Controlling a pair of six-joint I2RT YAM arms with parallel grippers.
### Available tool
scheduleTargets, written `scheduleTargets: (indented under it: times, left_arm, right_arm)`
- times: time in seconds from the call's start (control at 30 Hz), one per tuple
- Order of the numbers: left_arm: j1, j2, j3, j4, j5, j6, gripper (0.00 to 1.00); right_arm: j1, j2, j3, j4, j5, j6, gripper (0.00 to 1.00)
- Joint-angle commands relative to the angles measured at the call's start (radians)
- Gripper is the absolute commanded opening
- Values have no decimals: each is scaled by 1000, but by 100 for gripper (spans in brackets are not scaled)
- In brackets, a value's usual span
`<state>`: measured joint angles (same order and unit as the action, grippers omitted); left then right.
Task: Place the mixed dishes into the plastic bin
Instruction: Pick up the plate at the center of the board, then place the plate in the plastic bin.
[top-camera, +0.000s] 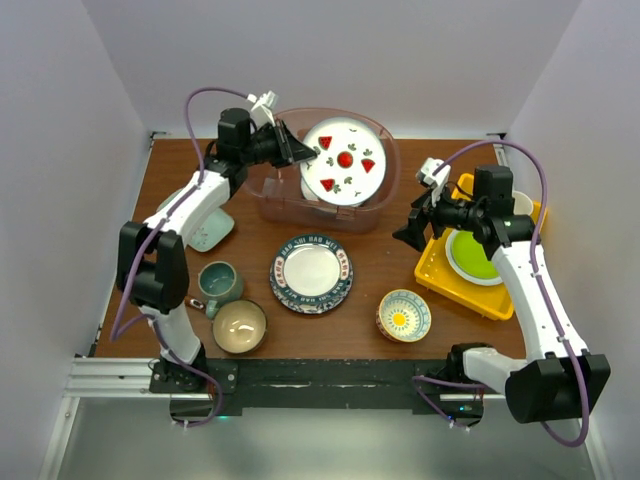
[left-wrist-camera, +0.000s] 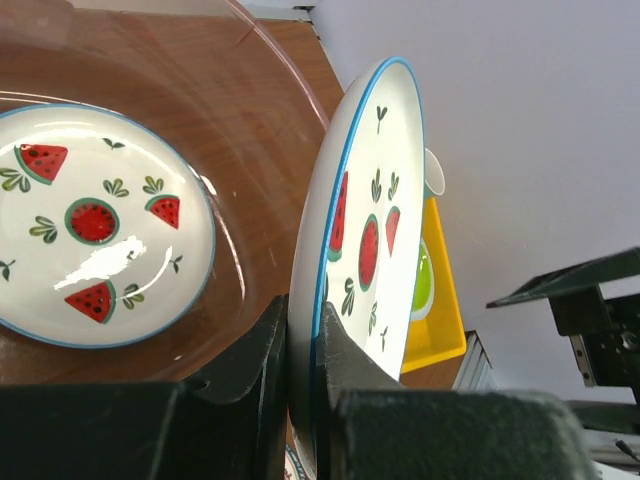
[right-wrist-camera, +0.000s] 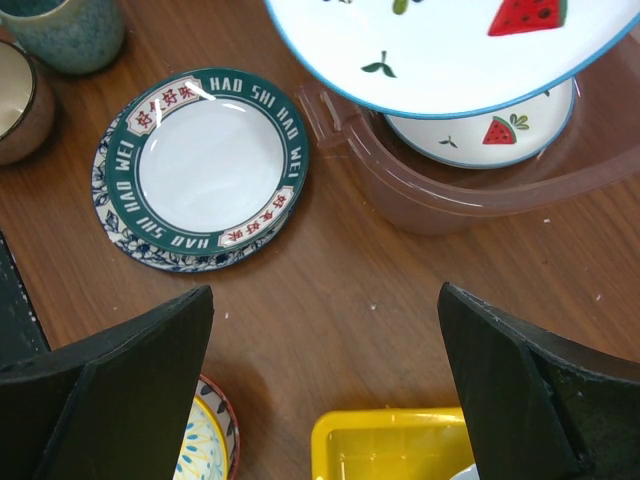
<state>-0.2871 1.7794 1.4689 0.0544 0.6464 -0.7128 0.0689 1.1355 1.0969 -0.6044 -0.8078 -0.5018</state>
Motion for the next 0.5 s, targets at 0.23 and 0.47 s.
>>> scheduleTargets:
  times: [0.23,0.47]
  left_arm:
    - [19,129,229,51,1,-27,0]
    - [22,216,312,-2,-14,-28,0]
  right_arm:
    - [-4,-22,-6,35,-33,-1,98]
    - [-4,-20,-5,35,-36,-1,98]
